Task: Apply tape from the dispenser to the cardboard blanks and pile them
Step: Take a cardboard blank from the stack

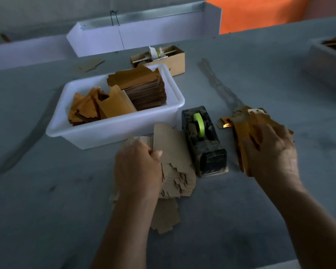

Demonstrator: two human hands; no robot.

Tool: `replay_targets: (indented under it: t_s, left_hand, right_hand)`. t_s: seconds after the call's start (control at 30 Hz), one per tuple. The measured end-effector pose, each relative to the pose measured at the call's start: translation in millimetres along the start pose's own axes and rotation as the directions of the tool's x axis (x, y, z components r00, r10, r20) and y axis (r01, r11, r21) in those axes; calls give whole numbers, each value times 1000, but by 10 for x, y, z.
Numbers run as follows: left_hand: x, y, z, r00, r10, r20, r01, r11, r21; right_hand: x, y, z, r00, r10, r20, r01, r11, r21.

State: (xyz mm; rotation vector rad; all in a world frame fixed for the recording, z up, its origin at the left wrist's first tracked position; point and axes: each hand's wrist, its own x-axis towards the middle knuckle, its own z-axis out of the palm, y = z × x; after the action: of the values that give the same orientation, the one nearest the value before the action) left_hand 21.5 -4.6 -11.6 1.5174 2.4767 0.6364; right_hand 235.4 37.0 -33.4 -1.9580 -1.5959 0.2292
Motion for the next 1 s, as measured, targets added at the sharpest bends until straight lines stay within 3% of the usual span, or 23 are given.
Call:
replay_targets:
  t_s: [0.13,0.2,0.4,0.53,0.63,0.77,0.9,1.0]
  left_hand:
    - [-38,95,60,1000,6,25,-11,978,210]
    - [-21,101,69,1000,3,20,-7,984,180]
    - [61,-5,-72,996,-17,86,30,988,-152]
    - [-32,-56,-240,990,-69,120,120,859,-498]
    - [-143,-87,-349,967,-32,254,206,689,-695]
    - [-268,-74,-419,915,91,393,300,497,-814]
    - [-364,-16,-403,884,151,443,332,464,-821]
    - [-385,59,-373,872,174,458,323,498,-805]
  right_hand:
    - [-141,-67,-39,1000,-25,-13,26,996,90]
    - [-192,-103,-66,997,-63,-43,69,988,138]
    - [-276,-170,-191,992,-104,-72,117,971,210]
    - [-393,-303,-229,991,-123,-56,135,932,336]
    - [-498,-426,-197,990,-106,98,43,864,502]
    - [-586,-547,-199,944,-93,318,-161,710,685]
    - [-627,-547,-166,854,-76,514,-419,485,768]
    - [-634,-502,-131,829,-53,556,-477,450,755]
